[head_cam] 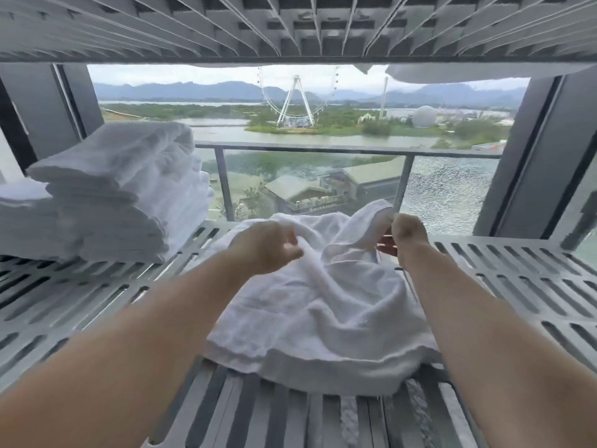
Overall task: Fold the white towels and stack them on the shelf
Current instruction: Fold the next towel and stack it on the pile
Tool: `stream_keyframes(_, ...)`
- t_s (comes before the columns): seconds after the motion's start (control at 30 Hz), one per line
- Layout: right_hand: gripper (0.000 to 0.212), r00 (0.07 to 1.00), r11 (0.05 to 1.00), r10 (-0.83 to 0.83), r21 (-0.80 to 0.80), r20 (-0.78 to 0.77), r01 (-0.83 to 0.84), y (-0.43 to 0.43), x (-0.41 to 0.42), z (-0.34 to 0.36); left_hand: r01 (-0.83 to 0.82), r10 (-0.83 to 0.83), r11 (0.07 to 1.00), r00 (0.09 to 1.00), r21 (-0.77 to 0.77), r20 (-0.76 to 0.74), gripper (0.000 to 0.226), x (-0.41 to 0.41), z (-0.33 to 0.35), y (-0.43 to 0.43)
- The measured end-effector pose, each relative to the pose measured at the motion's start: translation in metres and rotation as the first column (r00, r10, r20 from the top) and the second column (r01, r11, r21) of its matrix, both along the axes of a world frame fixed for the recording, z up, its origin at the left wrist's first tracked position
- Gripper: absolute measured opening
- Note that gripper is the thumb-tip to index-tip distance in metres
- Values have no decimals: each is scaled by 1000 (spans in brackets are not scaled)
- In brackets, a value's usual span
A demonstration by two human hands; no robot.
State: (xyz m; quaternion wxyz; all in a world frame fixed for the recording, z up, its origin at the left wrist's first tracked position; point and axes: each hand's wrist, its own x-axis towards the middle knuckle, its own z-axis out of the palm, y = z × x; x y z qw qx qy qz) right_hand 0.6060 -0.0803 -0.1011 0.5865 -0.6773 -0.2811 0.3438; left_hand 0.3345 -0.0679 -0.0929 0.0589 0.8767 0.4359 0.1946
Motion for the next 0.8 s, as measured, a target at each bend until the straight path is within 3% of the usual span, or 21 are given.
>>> stream_keyframes(0.1,38,993,999,-1,-49,120,7,-10,-19,-5,-74,82,996,979,49,-188,22,-13,-38,6)
stream_keyframes(0.2,46,911,987,105,-154,398,-46,-22,-50,-12,-87,99,992,986,86,-135,30,-19,-62,10)
stream_keyframes(0.33,71,619,938,278,-345,735,-12,-43,-87,-10,-79,84,996,992,50,-97,28,-24,-63,6)
stream_keyframes(0.43,47,315,851,508,-523,802,-41,-61,-106,-10,-77,87,994,987,77,-135,33,-24,-59,-7)
stream_keyframes(0.47,40,264,833,541,-552,798,-39,-65,-108,-11,-74,86,993,987,87,-137,35,-25,-58,-12)
stream_keyframes(0.57,25,273,813,574,-578,772,-76,-79,-109,-10,-63,82,990,986,124,-147,39,-31,-55,-32)
stream_keyframes(0.7,34,248,837,528,-547,812,7,-101,-105,-13,-79,125,969,974,234,-189,42,-30,-51,-60)
stream_keyframes(0.8,31,298,893,393,-439,870,103,-124,-99,-16,-128,188,957,957,260,-219,37,-30,-51,-80)
